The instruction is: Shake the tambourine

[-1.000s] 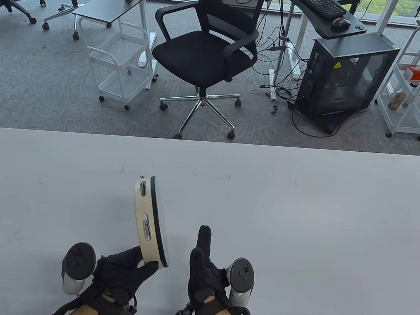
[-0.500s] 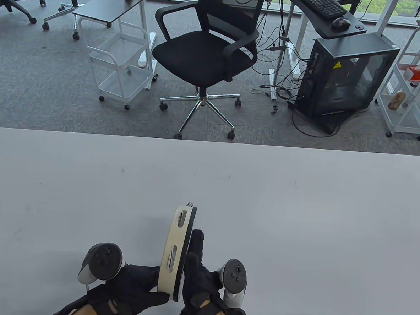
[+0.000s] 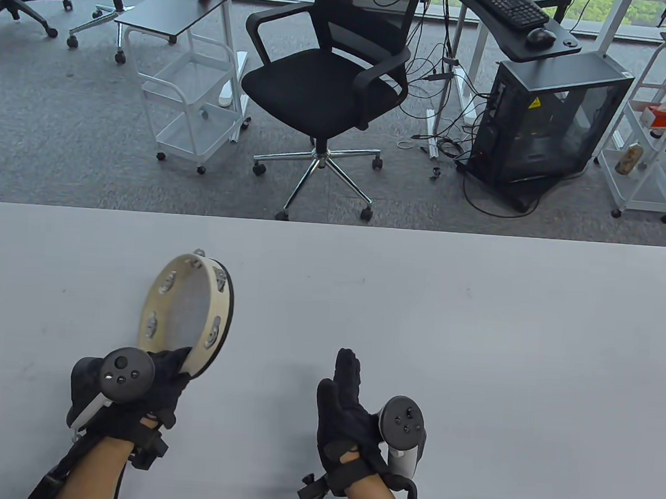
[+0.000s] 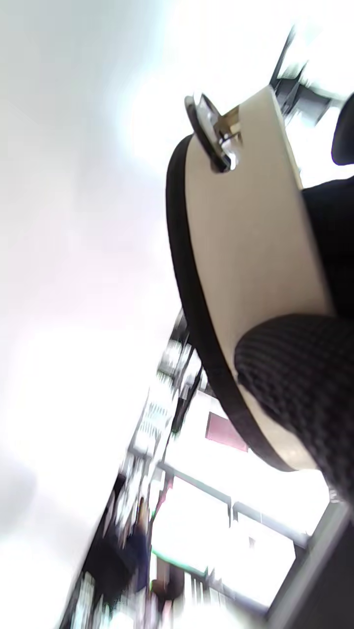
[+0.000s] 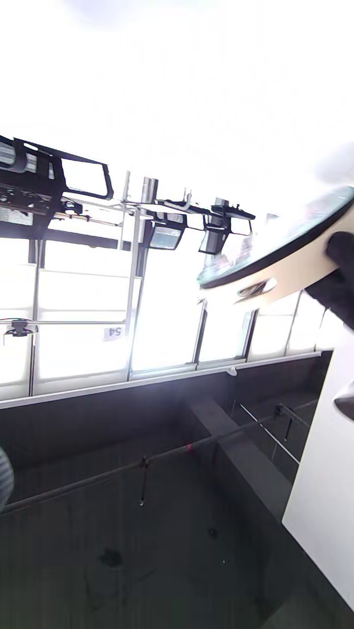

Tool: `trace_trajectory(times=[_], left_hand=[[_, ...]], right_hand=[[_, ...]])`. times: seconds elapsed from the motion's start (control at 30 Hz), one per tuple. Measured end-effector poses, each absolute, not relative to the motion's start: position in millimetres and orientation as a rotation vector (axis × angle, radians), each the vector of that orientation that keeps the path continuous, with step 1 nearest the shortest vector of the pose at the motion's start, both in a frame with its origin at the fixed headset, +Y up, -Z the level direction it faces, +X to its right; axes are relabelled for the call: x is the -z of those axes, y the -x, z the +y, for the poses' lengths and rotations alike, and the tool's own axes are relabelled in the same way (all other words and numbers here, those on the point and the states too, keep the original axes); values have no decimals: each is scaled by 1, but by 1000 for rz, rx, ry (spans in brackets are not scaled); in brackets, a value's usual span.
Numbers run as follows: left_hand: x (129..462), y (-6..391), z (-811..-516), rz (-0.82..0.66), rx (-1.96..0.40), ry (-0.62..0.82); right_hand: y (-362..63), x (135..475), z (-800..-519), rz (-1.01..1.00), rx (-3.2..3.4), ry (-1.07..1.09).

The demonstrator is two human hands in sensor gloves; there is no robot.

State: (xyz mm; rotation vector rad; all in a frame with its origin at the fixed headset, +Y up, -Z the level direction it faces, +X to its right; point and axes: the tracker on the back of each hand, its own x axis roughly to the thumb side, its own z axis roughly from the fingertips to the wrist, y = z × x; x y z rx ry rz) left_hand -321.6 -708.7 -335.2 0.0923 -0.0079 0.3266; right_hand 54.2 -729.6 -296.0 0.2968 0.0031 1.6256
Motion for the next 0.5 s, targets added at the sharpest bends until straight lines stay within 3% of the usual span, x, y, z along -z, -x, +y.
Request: trace_trajectory(times=[0.2,0.5], left_hand=[[344,350,-739,198,-158,5],[350,347,-754,159,-82,127]], right_hand=[[-64,298,-732,-20,-1616,-251],[-72,300,-732,-39,-1599,-225]])
